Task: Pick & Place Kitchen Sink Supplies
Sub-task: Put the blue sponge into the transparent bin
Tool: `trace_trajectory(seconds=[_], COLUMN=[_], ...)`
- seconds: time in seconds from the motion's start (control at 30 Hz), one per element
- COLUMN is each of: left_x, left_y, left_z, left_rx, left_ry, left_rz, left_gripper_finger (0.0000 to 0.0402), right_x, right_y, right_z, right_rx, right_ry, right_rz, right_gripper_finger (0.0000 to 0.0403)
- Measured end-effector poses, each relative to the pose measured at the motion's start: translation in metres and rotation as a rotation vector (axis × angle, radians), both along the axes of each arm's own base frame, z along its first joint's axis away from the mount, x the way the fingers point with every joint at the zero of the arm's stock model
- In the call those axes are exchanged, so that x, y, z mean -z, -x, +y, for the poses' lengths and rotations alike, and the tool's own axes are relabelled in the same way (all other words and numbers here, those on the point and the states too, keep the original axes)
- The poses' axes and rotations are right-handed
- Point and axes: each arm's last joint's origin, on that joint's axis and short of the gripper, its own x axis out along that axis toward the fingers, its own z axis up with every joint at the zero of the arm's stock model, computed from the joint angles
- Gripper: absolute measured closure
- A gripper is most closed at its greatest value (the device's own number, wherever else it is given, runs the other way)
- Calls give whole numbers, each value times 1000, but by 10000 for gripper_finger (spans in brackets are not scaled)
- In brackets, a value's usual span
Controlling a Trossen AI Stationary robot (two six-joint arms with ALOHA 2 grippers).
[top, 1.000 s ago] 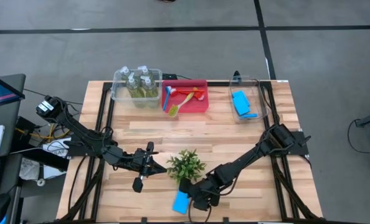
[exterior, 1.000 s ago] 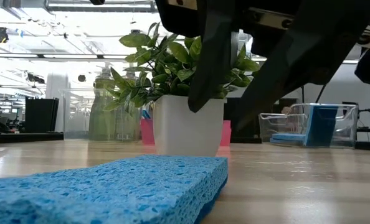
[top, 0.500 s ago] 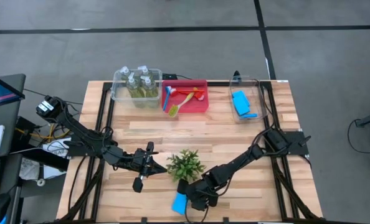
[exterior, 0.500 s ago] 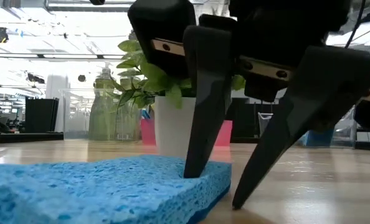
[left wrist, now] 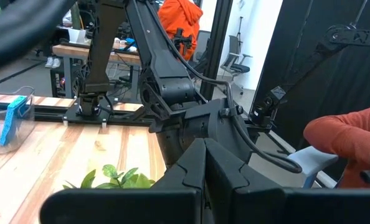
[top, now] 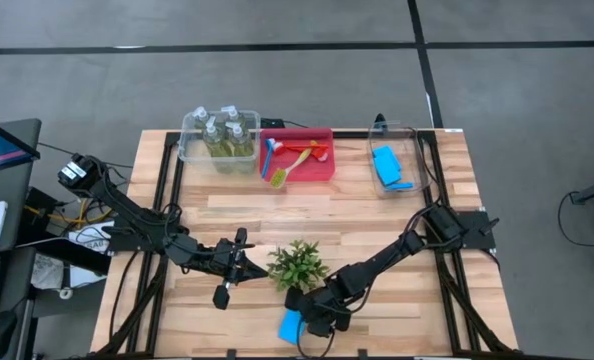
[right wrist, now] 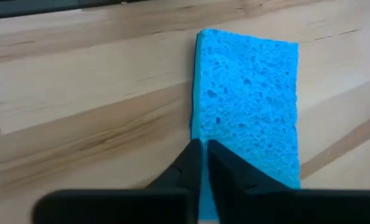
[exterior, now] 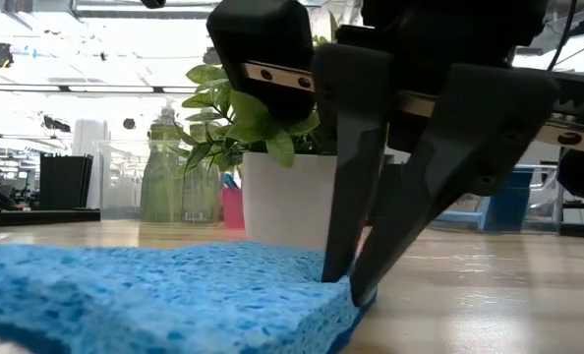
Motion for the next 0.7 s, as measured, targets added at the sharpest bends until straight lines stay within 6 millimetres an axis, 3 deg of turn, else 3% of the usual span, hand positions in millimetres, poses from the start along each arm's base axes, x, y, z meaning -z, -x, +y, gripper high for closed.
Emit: trace_trajectory(seconds=[0.23,0.7], left_x=[0,0], left_y=[0,0], left_z=[0,0], left_rx=[0,0], left_ry=[0,-1], left_rz=[0,1], left_gripper_finger=[398,398], right_x=[-3,-46], right_y=[1,27], right_z=[0,14], right_rx=[11,74], right_ry=[22,128], right_rz=[-16,-159], right_gripper_finger=[399,402])
